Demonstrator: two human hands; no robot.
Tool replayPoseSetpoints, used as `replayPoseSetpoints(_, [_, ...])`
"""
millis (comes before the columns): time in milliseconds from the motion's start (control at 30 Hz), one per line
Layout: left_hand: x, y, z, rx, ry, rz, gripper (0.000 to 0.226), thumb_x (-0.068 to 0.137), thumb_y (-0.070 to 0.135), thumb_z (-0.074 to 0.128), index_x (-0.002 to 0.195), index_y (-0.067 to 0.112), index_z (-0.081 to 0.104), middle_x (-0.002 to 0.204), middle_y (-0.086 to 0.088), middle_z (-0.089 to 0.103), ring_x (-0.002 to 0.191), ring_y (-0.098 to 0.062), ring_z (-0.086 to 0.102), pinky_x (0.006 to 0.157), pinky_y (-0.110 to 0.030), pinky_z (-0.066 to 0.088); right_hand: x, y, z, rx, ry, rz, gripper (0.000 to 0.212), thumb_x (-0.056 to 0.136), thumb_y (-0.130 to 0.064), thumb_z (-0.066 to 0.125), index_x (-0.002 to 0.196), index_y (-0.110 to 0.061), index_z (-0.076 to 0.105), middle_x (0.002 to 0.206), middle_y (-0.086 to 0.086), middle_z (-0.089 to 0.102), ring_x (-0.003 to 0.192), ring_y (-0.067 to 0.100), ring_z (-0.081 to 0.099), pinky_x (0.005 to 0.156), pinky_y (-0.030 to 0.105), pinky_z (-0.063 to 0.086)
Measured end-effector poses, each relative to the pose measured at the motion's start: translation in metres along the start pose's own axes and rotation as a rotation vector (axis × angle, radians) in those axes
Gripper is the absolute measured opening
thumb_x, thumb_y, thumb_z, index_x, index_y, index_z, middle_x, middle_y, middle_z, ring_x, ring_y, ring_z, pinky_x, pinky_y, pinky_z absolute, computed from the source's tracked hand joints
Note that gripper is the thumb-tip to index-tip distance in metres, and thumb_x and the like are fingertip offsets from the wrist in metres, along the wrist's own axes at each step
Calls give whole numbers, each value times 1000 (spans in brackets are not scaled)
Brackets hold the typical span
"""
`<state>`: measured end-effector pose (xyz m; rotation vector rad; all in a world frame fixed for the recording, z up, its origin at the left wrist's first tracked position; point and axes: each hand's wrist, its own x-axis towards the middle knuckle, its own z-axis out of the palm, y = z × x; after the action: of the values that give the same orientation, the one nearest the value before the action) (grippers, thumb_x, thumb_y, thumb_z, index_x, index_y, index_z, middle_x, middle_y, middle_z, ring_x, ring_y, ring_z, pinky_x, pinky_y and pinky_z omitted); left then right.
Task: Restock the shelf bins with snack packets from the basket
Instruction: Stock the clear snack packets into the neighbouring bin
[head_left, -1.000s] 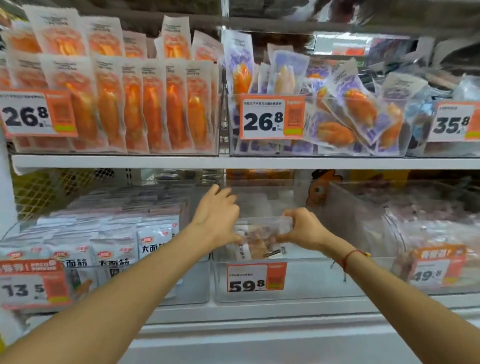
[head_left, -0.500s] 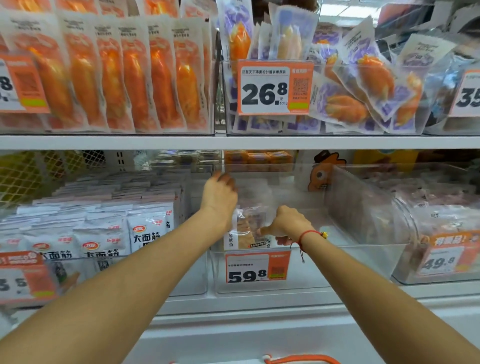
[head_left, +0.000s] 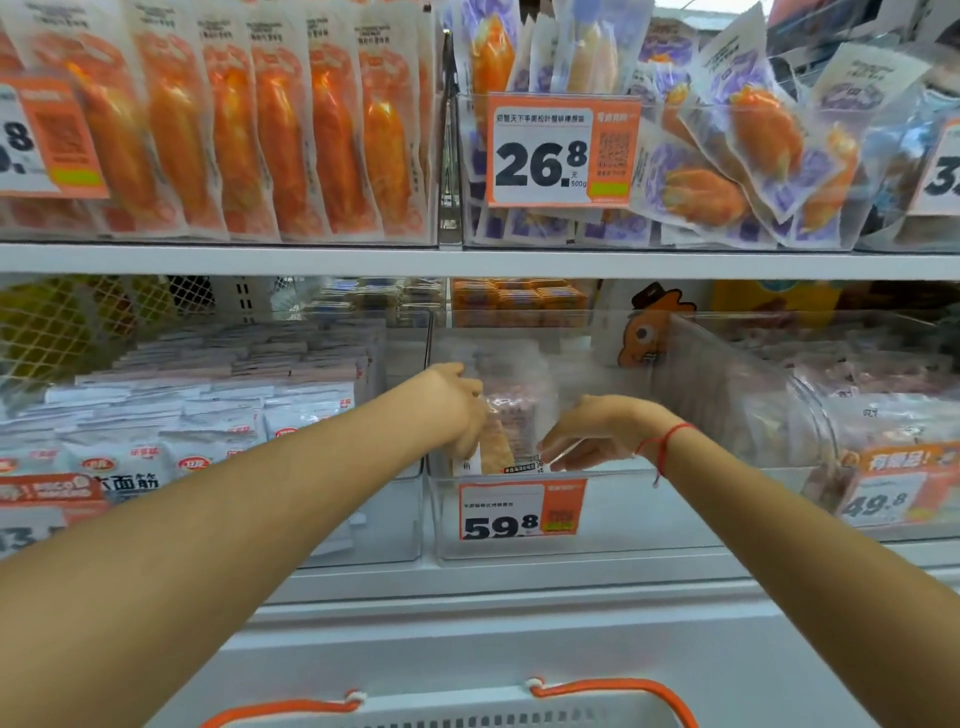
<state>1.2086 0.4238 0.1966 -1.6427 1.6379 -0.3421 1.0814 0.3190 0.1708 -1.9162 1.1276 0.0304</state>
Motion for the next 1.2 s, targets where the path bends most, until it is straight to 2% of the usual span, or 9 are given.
replayPoseSetpoints(100, [-2, -3, 1, 62, -12, -26, 45, 100, 31, 31, 145, 29, 31, 153, 3, 27, 141, -15, 19, 117, -37, 14, -6, -3, -3, -161, -149, 6, 34, 95, -9, 53, 128, -21, 54, 139, 3, 50, 125, 24, 50, 103, 40, 40])
replayPoseSetpoints(200, [-2, -1, 2, 96, 9, -45, 45, 100, 32, 31, 146, 29, 32, 151, 4, 30, 139, -16, 21, 115, -34, 16, -7, -7, 3, -256, -160, -21, 49, 96, -5, 49, 136, -34, 46, 149, 2, 38, 134, 25, 39, 108, 47, 31])
replayPoseSetpoints(433, [6, 10, 3, 181, -71, -84, 44, 99, 40, 34, 143, 29, 33, 148, 4, 31, 136, -16, 23, 109, -33, 18, -14, -10, 14, -412, -107, -81, 53, 98, -6, 43, 144, -33, 36, 151, 3, 33, 133, 25, 41, 107, 45, 34])
replayPoseSetpoints(567, [-9, 7, -5, 38, -57, -93, 46, 100, 33, 33, 146, 31, 30, 153, -1, 26, 142, -16, 15, 114, -36, 12, -23, -5, 14, -474, -104, -120, 51, 101, -16, 41, 147, -32, 29, 156, 3, 24, 138, 28, 33, 110, 48, 31])
replayPoseSetpoints(633, [-21, 4, -3, -65, -34, -100, 48, 100, 28, 33, 147, 30, 29, 156, -2, 21, 145, -16, 8, 117, -39, 5, -31, -3, 16, -406, -31, -199, 50, 100, -12, 40, 146, -28, 33, 155, 4, 25, 140, 28, 28, 113, 46, 26])
replayPoseSetpoints(800, [-62, 7, 9, -411, 401, -127, 41, 94, 21, 41, 132, 32, 52, 140, 2, 49, 133, -16, 31, 113, -38, 18, -61, 1, 25, -325, 340, -430, 34, 94, -8, 49, 127, -17, 56, 126, 9, 60, 112, 24, 58, 95, 37, 48])
replayPoseSetpoints(933, [-104, 30, 19, -712, 745, -320, 32, 94, 22, 44, 119, 32, 62, 121, 9, 62, 117, -14, 46, 101, -33, 29, -92, 11, 43, -271, 629, -594, 18, 90, -23, 58, 106, -24, 67, 93, -5, 66, 87, 14, 62, 77, 35, 55])
replayPoseSetpoints(1067, [-137, 64, 41, -948, 782, -455, 27, 95, 25, 45, 112, 32, 65, 110, 12, 66, 104, -13, 58, 82, -29, 42, -118, 29, 73, -160, 601, -652, 5, 87, -24, 62, 89, -27, 66, 77, -6, 66, 70, 10, 62, 67, 34, 54])
replayPoseSetpoints(1200, [-148, 106, 82, -1137, 626, -508, 22, 94, 29, 49, 108, 35, 65, 102, 15, 67, 100, -9, 61, 87, -29, 44, -118, 59, 111, -192, 392, -553, 8, 86, -19, 64, 90, -25, 68, 74, -4, 66, 66, 8, 61, 73, 31, 55])
